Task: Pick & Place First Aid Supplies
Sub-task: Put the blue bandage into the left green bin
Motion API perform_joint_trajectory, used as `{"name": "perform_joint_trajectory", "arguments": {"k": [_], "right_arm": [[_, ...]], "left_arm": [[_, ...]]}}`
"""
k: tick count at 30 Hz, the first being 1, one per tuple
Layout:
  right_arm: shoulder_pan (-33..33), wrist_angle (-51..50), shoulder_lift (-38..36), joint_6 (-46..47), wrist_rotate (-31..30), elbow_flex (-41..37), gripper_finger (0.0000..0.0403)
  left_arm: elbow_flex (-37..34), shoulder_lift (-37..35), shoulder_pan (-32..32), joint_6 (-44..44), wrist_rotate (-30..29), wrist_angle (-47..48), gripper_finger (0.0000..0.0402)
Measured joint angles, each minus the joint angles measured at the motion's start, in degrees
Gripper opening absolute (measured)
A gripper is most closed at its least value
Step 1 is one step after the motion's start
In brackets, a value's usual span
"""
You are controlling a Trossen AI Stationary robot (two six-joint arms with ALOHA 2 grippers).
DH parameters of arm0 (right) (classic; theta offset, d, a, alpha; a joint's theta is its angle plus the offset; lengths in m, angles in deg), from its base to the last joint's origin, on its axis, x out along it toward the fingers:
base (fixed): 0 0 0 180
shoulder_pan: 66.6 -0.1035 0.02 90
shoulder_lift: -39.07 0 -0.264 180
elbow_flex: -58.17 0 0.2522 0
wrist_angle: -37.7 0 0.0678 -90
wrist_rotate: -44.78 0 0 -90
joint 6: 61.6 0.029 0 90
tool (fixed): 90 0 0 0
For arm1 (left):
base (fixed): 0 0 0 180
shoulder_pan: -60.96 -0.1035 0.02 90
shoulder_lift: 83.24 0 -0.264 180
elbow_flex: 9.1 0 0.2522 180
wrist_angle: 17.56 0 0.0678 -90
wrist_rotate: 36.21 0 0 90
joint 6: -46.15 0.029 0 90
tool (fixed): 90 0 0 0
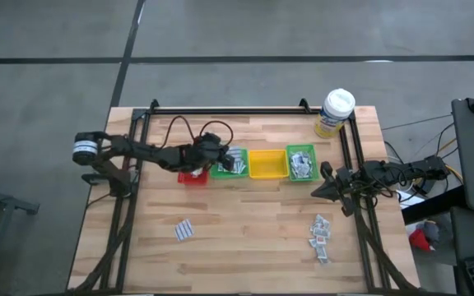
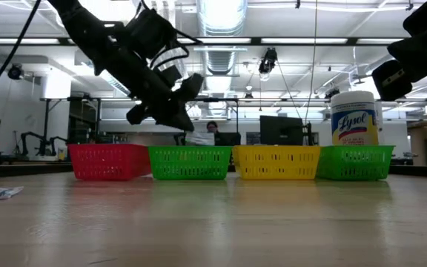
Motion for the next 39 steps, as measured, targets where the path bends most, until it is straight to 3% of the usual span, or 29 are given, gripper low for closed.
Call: {"name": "perform_joint_trajectory", "arguments": {"k": [39], "right_arm": [[0.0, 0.1, 0.1, -0.4, -0.1, 0.0, 0.0008]], "left_arm": [[-0.3, 1.2, -0.4, -12.0, 4.5, 10.2, 0.0]]}}
